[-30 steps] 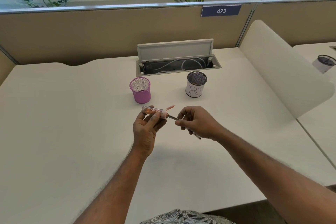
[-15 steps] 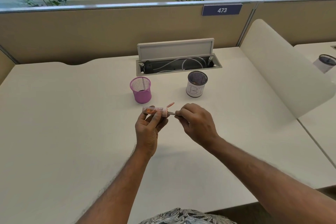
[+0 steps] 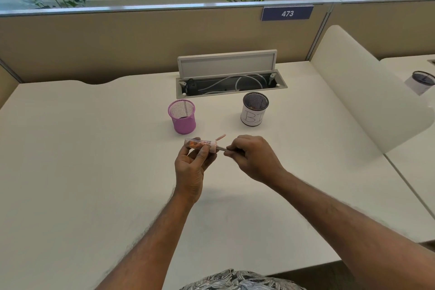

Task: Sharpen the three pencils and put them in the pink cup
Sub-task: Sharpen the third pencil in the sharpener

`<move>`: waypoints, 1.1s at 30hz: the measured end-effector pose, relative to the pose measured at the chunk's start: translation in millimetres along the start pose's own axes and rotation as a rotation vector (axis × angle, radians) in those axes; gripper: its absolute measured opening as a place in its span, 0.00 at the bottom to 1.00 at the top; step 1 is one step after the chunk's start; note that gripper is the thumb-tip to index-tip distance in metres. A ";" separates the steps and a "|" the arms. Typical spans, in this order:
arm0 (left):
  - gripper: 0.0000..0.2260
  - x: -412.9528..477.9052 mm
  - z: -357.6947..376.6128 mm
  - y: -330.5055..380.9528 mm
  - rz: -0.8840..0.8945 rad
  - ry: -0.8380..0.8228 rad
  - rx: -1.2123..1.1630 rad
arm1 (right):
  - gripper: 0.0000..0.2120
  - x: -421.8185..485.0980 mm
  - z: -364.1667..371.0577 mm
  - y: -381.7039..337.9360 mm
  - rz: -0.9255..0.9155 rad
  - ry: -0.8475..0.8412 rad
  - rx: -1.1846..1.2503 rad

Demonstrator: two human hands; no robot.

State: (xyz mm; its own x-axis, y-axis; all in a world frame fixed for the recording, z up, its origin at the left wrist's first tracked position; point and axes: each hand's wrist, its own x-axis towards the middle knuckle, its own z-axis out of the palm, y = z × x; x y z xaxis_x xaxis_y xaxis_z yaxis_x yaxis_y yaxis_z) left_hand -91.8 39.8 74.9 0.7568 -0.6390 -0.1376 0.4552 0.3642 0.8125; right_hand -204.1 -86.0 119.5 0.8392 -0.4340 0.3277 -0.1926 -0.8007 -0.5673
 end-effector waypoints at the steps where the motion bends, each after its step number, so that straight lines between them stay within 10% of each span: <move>1: 0.10 0.0 -0.4 0.4 0.002 -0.008 0.001 | 0.07 0.9 -0.4 0.6 0.032 -0.019 0.046; 18: 0.11 -5.0 -0.8 2.9 0.009 -0.056 0.070 | 0.05 13.2 -19.1 13.4 0.632 -0.460 0.730; 33: 0.09 -6.9 2.7 0.1 0.068 0.004 0.063 | 0.05 -11.2 10.1 1.1 -0.085 0.023 -0.074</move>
State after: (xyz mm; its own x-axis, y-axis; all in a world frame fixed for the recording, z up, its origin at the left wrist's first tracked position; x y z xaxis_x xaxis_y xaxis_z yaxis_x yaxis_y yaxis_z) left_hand -98.3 42.4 77.5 0.7871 -0.6112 -0.0831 0.3720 0.3630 0.8543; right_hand -208.5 -77.8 107.6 0.8422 -0.3717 0.3904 -0.1585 -0.8630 -0.4797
